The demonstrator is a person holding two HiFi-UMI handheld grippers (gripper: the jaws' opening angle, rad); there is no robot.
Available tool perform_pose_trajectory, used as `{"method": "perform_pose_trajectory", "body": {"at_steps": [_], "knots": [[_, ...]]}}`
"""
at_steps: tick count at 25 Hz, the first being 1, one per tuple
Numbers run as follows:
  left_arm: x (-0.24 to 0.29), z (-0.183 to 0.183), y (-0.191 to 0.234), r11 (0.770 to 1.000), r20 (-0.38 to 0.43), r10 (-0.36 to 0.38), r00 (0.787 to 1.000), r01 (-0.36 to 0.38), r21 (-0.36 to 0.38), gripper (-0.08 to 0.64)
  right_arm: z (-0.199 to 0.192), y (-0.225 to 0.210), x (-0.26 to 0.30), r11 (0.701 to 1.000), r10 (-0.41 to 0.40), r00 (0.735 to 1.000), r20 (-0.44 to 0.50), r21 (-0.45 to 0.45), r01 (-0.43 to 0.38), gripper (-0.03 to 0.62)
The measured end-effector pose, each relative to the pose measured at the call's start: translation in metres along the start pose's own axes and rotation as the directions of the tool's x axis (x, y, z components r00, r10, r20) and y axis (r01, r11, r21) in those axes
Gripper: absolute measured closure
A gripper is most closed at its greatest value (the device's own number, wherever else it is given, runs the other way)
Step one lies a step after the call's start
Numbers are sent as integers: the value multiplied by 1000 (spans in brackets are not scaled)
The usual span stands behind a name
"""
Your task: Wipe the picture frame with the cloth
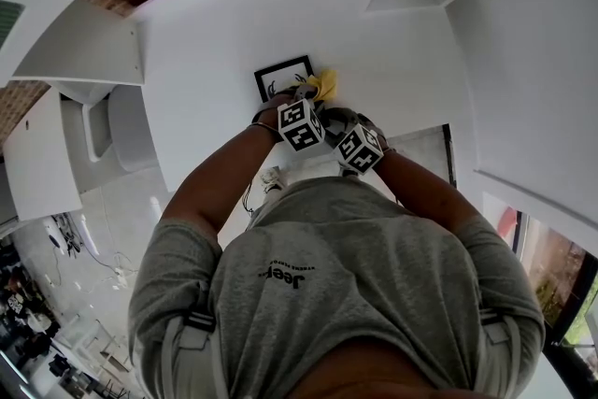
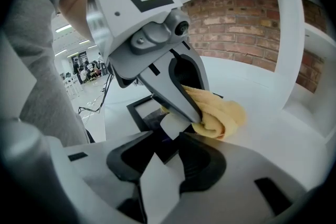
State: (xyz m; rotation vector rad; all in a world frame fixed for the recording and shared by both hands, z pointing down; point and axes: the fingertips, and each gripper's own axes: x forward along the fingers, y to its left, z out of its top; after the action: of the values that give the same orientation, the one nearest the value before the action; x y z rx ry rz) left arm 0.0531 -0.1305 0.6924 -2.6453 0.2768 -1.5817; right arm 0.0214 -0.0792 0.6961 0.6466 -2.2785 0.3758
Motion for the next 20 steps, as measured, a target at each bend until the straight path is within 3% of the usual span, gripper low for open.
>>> {"method": "perform_pose_trajectory", "body": {"at_steps": [7, 20], "knots": [[-23, -18, 10, 997, 19, 40, 999, -39, -71, 494, -1, -1, -1, 1000, -1, 1000, -3, 3, 1, 439], [-69, -97, 7, 967, -27, 108, 994, -112, -231, 494, -2, -2, 0, 1000, -6, 1000, -18, 6, 6, 439]]}}
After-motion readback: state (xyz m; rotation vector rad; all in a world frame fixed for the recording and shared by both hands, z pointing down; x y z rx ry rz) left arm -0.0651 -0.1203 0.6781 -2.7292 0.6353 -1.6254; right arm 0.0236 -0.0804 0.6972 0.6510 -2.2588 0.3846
